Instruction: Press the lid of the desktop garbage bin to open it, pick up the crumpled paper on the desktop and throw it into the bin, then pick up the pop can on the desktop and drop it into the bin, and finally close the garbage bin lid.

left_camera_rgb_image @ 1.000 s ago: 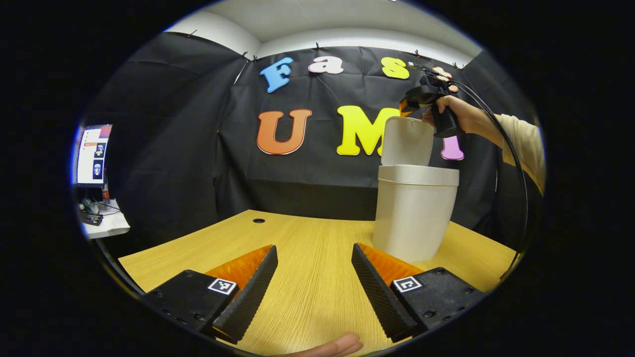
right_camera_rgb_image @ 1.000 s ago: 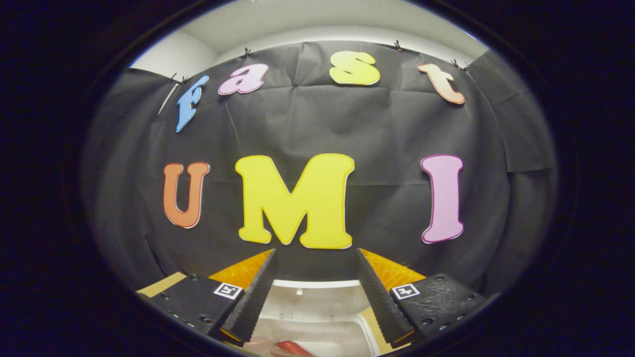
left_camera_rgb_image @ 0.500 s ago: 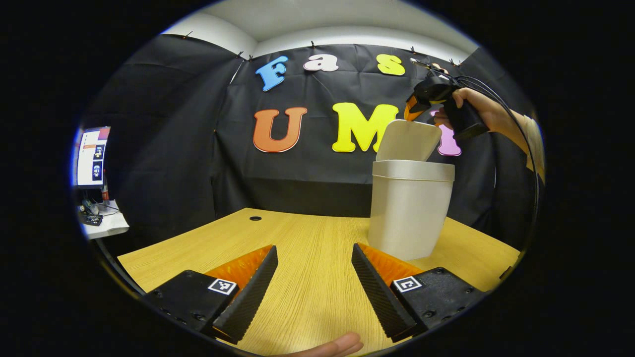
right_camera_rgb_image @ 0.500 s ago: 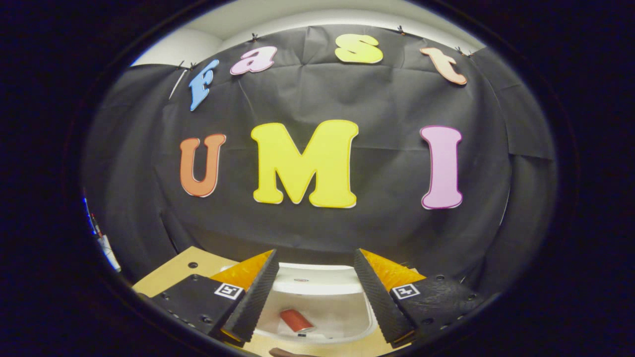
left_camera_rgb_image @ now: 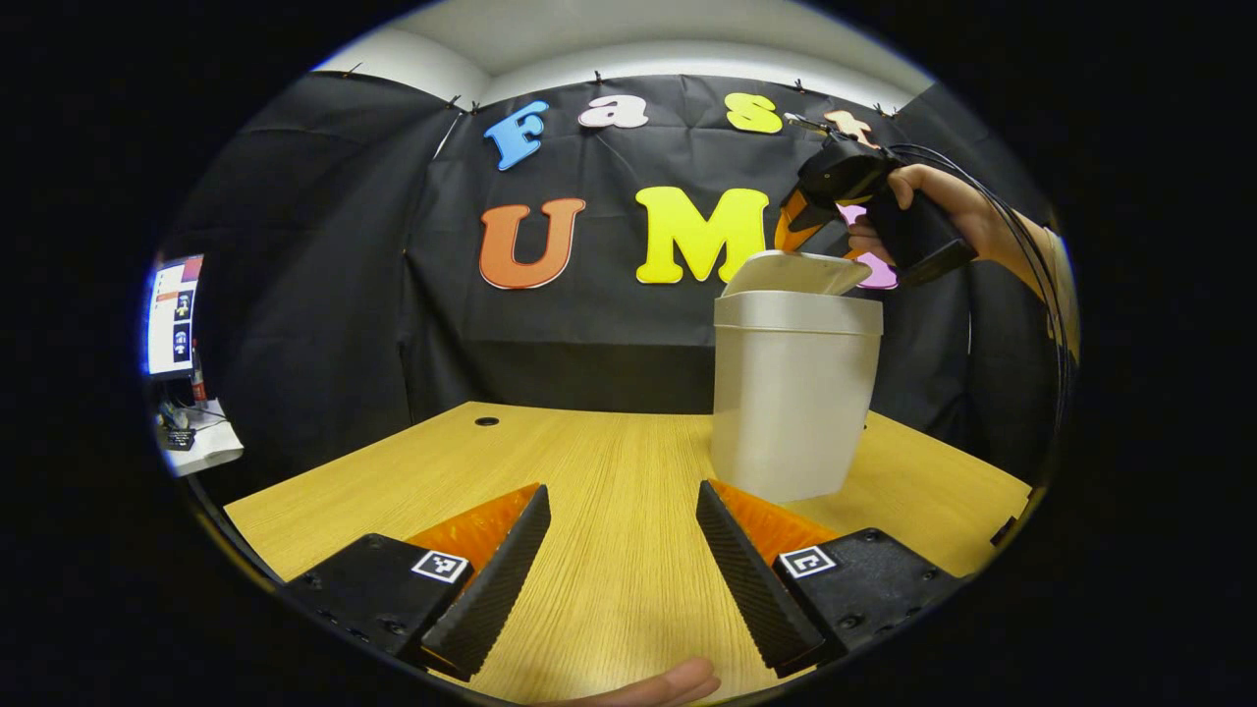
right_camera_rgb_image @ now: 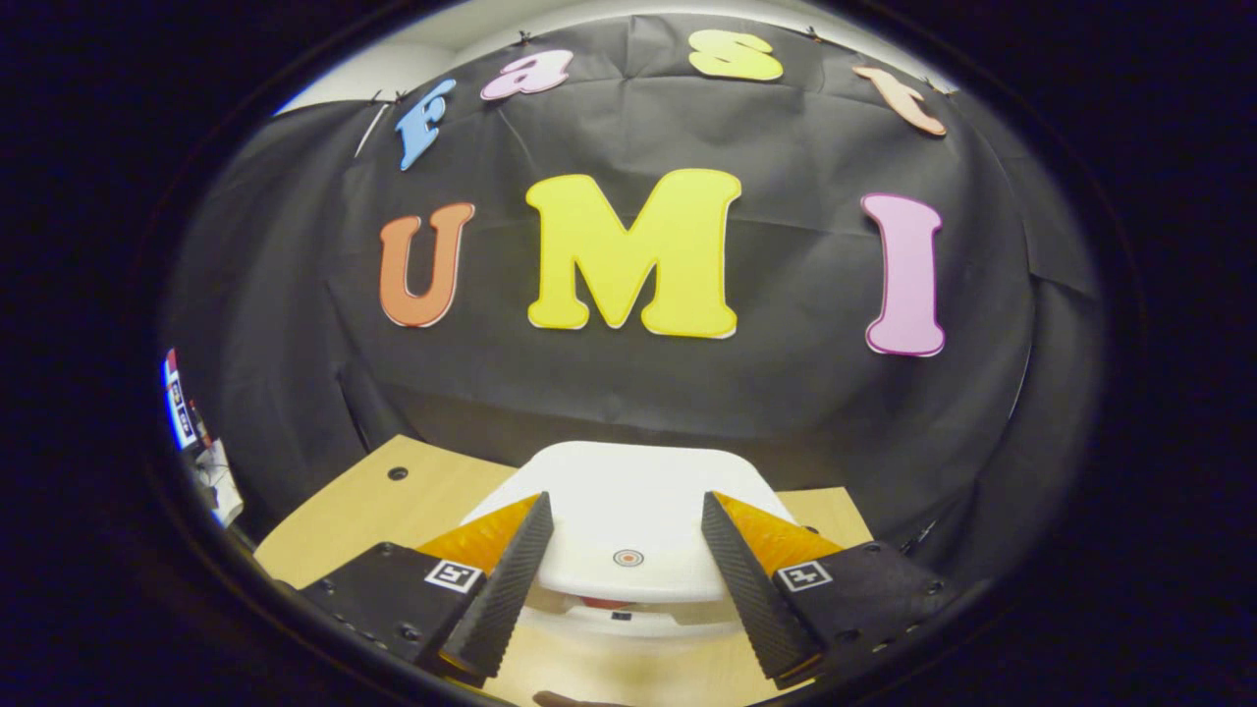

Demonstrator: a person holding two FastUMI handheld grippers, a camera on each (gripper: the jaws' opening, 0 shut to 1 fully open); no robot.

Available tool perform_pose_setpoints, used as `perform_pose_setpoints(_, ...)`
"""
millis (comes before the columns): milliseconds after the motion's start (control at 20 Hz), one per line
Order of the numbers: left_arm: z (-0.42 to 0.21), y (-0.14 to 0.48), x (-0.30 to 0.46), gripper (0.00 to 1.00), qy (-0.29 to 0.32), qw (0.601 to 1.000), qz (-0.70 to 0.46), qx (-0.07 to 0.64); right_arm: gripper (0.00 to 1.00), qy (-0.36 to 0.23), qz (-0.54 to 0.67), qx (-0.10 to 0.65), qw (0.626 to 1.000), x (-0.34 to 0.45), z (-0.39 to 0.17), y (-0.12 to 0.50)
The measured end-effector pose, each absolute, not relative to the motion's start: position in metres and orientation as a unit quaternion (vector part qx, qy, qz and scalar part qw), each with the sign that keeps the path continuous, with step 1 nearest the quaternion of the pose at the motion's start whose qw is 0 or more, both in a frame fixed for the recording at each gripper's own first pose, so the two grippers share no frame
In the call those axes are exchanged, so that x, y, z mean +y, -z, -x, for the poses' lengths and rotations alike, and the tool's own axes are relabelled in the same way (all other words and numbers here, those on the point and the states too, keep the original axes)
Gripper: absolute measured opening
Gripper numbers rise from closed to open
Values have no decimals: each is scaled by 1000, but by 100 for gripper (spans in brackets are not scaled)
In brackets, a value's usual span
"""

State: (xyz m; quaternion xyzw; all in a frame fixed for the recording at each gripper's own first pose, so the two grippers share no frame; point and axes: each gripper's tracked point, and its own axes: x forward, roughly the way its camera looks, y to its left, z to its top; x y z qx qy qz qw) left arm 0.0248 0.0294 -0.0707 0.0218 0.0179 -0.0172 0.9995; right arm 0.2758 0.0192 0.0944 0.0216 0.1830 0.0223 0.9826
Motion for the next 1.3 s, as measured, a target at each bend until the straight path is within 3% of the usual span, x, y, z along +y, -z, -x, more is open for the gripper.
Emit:
perform_pose_setpoints(250,-25,73,28,99,19,999,-17,21,94,-30,-40,221,974,19,-270,-70)
perform_pose_setpoints(1300,-27,90,25,99,21,999,-17,39,98,-28,-42,163,985,7,-263,-51)
